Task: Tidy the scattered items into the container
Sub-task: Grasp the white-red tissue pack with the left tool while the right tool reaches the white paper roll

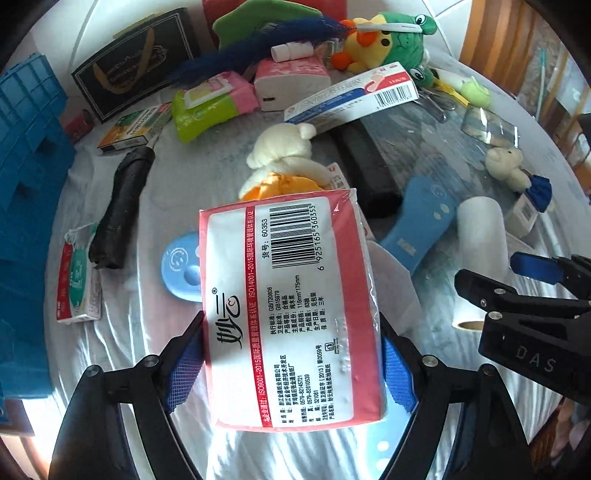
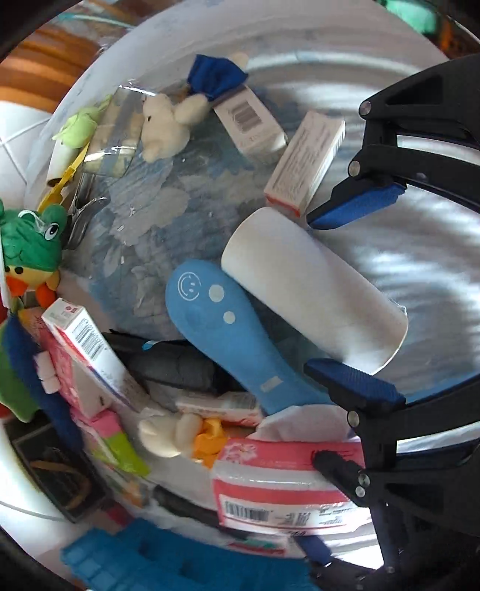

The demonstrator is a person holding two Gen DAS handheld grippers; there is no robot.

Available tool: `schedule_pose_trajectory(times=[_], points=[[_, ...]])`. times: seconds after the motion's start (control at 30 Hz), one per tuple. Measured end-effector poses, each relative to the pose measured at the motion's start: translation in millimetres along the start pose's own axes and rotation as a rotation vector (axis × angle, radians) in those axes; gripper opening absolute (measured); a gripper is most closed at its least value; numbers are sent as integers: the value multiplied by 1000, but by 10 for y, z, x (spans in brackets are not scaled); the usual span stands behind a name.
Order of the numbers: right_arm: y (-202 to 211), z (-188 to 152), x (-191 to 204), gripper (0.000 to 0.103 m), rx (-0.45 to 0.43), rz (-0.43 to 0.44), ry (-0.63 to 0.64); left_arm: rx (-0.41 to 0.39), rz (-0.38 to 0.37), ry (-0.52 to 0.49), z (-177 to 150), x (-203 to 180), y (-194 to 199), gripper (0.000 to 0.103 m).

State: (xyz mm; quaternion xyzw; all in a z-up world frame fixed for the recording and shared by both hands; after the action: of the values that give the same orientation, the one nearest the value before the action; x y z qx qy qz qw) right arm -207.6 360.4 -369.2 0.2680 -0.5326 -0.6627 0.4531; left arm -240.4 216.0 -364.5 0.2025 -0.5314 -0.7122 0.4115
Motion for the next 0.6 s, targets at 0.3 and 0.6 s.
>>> schedule_pose_trajectory(times=[0.3,0.6], points=[[-70,48,-254,72,9,-7,-37,4,52,15,57,-19,-37,84],[-27,31,-196,49,-44,35,5,-22,67,38,50,-20,56,83]])
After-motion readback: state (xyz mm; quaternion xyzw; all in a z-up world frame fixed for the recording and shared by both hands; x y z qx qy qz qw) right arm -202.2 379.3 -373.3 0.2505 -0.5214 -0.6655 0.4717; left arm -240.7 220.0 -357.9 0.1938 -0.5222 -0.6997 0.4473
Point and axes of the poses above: each gripper's, at about its wrist camera, not at the fingertips, and y roughly against the way its jaws point, x to its left, z to its top, the point moved 9 cm from there along -y, roughly the way its jaws point, and after that the axes turned 13 degrees about -y, right-handed, at the moved point
